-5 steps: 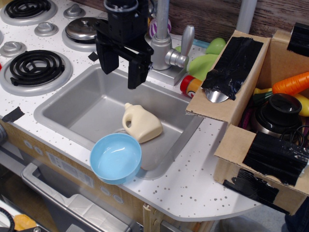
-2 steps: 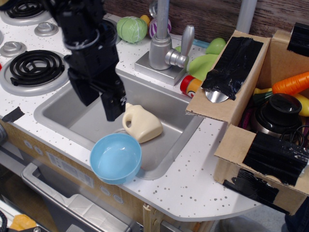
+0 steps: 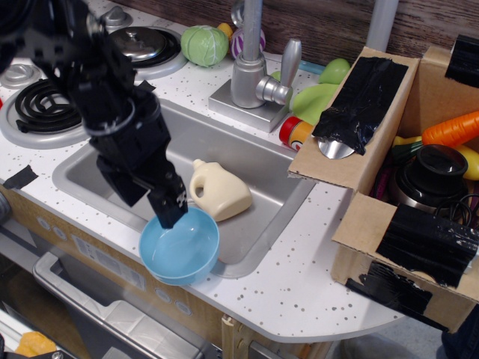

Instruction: Pick up bowl and put in small4fbox

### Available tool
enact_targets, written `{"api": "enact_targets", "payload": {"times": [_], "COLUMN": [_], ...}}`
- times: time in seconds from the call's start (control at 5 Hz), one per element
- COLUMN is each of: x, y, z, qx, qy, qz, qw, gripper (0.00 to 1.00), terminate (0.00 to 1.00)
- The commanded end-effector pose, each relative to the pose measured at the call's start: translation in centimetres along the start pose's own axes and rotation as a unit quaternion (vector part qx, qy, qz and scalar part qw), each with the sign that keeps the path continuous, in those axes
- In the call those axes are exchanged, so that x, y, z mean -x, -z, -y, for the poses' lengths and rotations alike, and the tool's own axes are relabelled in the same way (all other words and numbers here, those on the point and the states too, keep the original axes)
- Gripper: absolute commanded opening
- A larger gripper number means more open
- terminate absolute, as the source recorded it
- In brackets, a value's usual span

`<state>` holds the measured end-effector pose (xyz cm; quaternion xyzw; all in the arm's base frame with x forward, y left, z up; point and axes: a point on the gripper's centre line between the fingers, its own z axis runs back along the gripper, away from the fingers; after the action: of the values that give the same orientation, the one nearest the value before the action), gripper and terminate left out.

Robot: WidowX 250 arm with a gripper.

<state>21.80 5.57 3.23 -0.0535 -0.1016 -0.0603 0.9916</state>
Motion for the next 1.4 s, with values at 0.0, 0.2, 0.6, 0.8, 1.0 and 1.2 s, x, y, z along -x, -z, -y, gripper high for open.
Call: {"api": "enact_targets", "payload": {"times": [0.0, 0.2, 0.6, 0.8, 1.0, 1.2], "x": [-0.1, 0.0, -0.5, -1.4, -1.6, -2.8], "y": [1.7, 2.8, 2.5, -0.5, -4.2, -8.2], "z": [-0.6, -0.4, -0.4, -0.7, 0.3, 1.8], "qx": [-0.005, -0.009, -0.011, -0.002, -0.005, -0.014], "qy": [0.008, -0.004, -0.022, -0.054, -0.112, -0.165], "qz": [0.024, 0.033, 0.029, -0.007, -0.025, -0.033], "qw": [0.9997, 0.9994, 0.9993, 0.9985, 0.9934, 0.9856], "gripper": [1.0, 0.0, 0.0, 0.0, 0.0, 0.0], "terminate": [0.0, 0.0, 0.0, 0.0, 0.0, 0.0]}}
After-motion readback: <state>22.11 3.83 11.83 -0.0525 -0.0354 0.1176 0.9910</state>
